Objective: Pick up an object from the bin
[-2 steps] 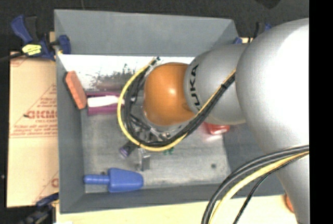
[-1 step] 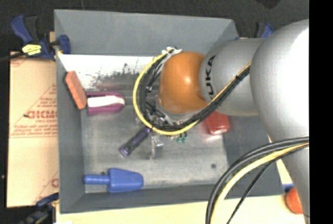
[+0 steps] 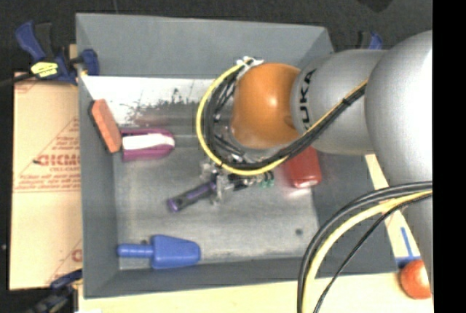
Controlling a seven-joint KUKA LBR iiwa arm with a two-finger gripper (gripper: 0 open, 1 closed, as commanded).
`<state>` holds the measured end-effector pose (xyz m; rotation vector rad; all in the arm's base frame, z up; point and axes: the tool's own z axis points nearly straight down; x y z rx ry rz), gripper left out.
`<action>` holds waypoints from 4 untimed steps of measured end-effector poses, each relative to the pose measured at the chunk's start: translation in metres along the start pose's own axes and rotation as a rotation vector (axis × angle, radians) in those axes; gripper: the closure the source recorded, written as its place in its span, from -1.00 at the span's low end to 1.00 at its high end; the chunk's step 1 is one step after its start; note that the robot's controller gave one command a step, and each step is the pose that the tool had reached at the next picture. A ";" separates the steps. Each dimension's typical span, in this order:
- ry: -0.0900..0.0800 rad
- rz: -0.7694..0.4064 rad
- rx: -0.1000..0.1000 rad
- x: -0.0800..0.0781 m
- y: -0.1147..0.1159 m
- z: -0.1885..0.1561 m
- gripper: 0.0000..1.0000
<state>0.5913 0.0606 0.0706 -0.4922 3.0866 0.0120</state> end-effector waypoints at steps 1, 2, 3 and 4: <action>0.000 0.001 -0.001 0.000 0.000 0.000 1.00; 0.002 0.002 -0.001 0.001 0.000 -0.009 1.00; 0.000 0.003 0.000 0.000 0.000 -0.029 1.00; -0.004 0.006 0.001 -0.001 -0.001 -0.043 1.00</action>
Offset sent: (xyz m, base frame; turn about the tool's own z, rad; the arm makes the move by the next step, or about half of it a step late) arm 0.0000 0.0003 0.0357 0.0006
